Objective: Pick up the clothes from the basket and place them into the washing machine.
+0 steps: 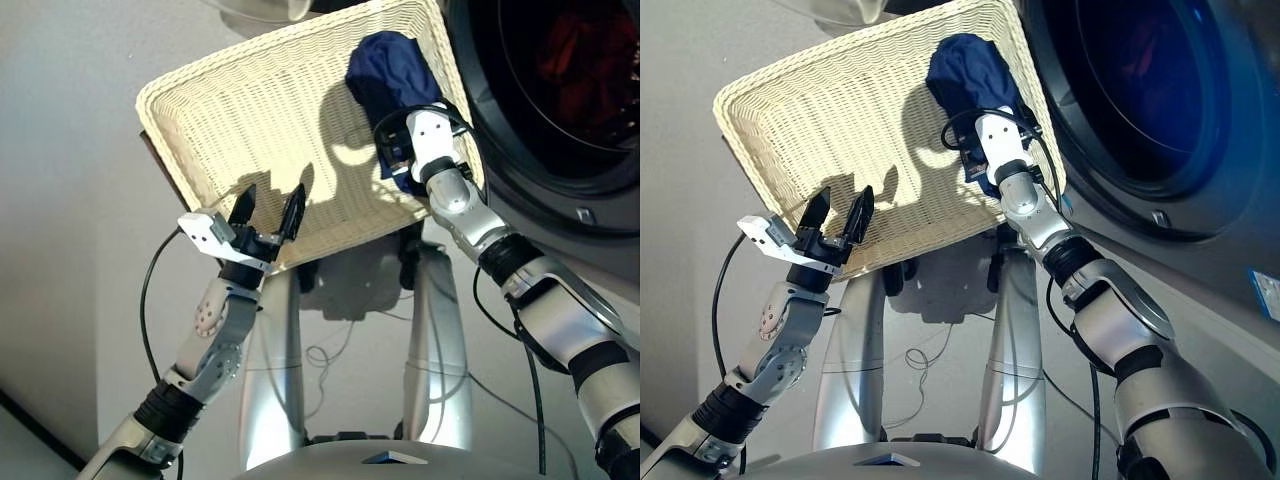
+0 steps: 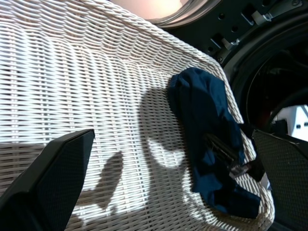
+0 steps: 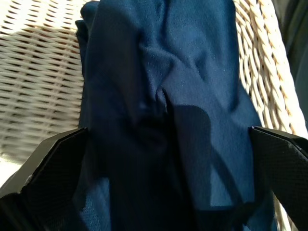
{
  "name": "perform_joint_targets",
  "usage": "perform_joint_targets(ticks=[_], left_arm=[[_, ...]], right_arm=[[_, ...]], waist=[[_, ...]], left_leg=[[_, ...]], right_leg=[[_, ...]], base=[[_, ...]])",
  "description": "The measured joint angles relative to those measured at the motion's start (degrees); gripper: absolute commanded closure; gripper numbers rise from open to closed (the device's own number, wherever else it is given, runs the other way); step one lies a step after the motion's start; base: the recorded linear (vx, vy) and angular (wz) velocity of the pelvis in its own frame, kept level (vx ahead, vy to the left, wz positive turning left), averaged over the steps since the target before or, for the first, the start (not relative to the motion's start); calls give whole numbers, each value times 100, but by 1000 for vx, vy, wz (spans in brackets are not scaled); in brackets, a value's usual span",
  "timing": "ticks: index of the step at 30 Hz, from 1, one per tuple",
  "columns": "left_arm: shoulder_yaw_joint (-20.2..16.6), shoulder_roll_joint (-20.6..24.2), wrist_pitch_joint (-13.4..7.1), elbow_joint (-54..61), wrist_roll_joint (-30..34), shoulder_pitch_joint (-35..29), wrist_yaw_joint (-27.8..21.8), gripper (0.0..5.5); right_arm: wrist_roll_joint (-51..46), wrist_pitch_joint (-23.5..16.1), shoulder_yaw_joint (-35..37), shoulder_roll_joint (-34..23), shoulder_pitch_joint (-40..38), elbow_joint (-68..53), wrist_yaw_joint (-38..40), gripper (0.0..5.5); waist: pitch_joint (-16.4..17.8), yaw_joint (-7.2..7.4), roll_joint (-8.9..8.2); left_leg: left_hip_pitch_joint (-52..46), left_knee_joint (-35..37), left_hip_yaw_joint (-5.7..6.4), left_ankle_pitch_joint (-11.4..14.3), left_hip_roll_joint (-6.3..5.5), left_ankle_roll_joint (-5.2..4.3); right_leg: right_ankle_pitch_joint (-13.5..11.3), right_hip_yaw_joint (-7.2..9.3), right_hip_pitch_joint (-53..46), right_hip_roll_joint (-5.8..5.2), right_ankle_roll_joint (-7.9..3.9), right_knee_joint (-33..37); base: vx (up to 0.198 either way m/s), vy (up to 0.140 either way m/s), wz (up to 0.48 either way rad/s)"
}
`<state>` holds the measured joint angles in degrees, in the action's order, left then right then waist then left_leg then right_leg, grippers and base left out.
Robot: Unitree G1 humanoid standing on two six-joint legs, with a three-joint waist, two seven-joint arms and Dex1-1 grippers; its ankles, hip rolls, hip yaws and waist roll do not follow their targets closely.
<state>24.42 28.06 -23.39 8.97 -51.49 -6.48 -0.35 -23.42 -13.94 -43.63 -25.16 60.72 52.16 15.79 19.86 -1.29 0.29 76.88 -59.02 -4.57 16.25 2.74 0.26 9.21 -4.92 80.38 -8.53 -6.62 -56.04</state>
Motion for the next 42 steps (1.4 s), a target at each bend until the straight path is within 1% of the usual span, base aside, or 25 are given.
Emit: perform_joint_targets(ticks=[2, 6, 9, 12, 14, 21, 24, 25, 26, 27, 31, 35, 39, 42], left_arm=[[1, -51, -1, 2, 0, 9, -65, 0], [7, -111, 0, -16, 0, 17, -158, 0], [16, -248, 0, -19, 0, 13, -166, 0], [15, -287, 3, -28, 1, 2, -165, 0], [15, -295, 3, -29, 2, 0, -165, 0], [19, -414, 4, -26, 3, -102, -187, 0], [28, -461, 9, -25, 2, -101, -264, 0], [29, -476, 15, -22, -1, -99, -302, 0], [30, -478, 18, -21, -1, -95, -337, 0], [30, -478, 25, -21, -1, -95, -375, 0], [13, -479, 124, -22, -1, -95, -408, 0], [-2, -510, 141, -22, -2, -90, -545, 0], [0, -525, 152, -21, -1, -89, -617, 0], [0, -528, 167, -21, -1, -89, -619, 0]], right_arm=[[109, 73, -50, -25, 212, 235, 4, 0], [156, 108, -38, 194, 746, 1025, -13, 0], [133, 140, 101, 265, 945, 1500, 28, 0], [124, 144, 306, 384, 1065, 1817, 148, 0], [127, 151, 353, 411, 1092, 1922, 241, 0], [89, 144, 392, 449, 1263, 2172, 222, 0], [-11, 140, 417, 450, 1316, 2281, 110, 0], [-13, 124, 444, 459, 1345, 2373, 46, 63], [-44, 123, 503, 461, 1361, 2395, -3, 343], [-60, 132, 532, 460, 1390, 2436, -37, 550], [-181, 141, 660, 371, 1516, 2631, -105, 550], [-295, 137, 765, 219, 1523, 2631, -287, 550], [-398, 145, 765, 213, 1519, 2634, -469, 550], [-390, 353, 763, 248, 1403, 2642, -602, 550]], waist=[[1, -55, 1], [8, -107, 14], [12, -209, 21], [36, -214, 64], [50, -214, 88], [120, -214, 174], [127, -216, 177], [127, -218, 177], [128, -220, 178], [128, -220, 178], [127, -214, 178], [127, -213, 178], [127, -217, 178], [128, -244, 180]], left_leg=[[-3, 1, 2, -2, 4, -4], [-5, 7, -1, -4, 10, -6], [-5, 34, -1, -6, 7, -10], [-5, 82, -1, -20, -23, -7], [-5, 105, 1, -25, -33, -7], [-4, 96, 4, -28, -51, -2], [-4, 97, 3, -31, -54, -4], [-4, 97, 3, -33, -56, -5], [-4, 97, 4, -34, -58, -4], [-4, 97, 4, -36, -61, -4], [-4, 98, 4, -40, -76, 3], [-8, 95, 6, -46, -78, 1], [-36, 101, 6, -53, -77, -9], [-38, 113, 5, -57, -76, -14]], right_leg=[[0, 1, 0, 4, 1, -4], [-2, -2, 1, -7, 4, 4], [-1, 2, 3, -8, 4, 23], [0, 4, 3, -23, 2, 40], [0, 10, 5, -58, 1, 38], [3, 11, 6, -59, -2, 32], [3, 6, 14, -70, -1, 25], [3, 5, 14, -82, -1, 23], [3, 5, 15, -86, -1, 22], [3, 5, 15, -89, -1, 21], [3, 6, 13, -85, -3, 21], [3, 7, 8, -80, -3, 12], [3, 4, -5, -82, 0, -3], [3, 3, -4, -83, 2, 1]], base=[[0, 0, 0], [0, 0, 0], [0, 0, 0], [0, 0, 0], [0, 0, 0], [0, 0, 0], [0, 0, 0], [0, 0, 0], [0, 0, 0], [0, 0, 0], [0, 0, 0], [0, 0, 0], [0, 0, 0], [0, 0, 0]])
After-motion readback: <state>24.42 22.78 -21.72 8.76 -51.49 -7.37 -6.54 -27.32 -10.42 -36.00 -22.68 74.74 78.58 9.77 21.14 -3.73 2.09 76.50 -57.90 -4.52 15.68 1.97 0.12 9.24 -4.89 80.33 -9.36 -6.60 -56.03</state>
